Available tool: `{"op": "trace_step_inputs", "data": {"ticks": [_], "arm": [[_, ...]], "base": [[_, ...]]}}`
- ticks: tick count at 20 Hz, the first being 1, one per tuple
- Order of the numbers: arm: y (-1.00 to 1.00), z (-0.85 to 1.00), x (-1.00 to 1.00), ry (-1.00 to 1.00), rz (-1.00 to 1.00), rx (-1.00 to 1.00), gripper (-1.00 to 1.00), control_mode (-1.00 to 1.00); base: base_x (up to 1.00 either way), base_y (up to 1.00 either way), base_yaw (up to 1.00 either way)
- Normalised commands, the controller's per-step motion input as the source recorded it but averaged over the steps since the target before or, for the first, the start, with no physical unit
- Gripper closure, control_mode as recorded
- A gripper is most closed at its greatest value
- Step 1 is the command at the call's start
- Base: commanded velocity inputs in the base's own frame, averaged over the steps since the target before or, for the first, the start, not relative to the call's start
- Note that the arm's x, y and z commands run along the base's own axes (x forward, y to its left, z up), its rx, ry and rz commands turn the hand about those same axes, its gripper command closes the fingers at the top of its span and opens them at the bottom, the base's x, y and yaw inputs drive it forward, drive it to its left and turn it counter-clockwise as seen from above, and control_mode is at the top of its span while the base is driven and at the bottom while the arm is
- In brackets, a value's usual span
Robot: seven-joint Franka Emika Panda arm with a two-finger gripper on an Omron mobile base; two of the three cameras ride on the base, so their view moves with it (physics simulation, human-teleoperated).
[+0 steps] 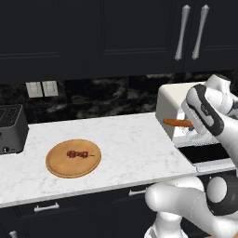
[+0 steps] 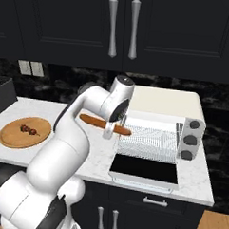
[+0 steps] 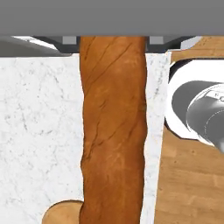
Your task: Pick up the kebab skewer and baguette bread, and place them inside the toaster oven. Close the toaster oven door and start by setting the timer.
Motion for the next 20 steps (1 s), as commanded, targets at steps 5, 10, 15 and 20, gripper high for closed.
{"op": "trace_step_inputs", "data": {"ticks": [5,10,15,20], "arm": [[-0.70,-0.12,-0.02,-0.14,-0.18,-0.13,1.00,-1.00],[-0.79,-0.01,0.04,0.02,0.00,0.00,1.00,-1.00],[-0.76,0.00,0.29,0.07,0.00,0.01,1.00,-1.00],[-0.67,-0.02,0.24,0.00,0.00,0.00,1.00,-1.00]], "base": [[0.00,0.00,0.00],[0.00,0.00,0.00],[0.00,0.00,0.00],[0.00,0.00,0.00]]}}
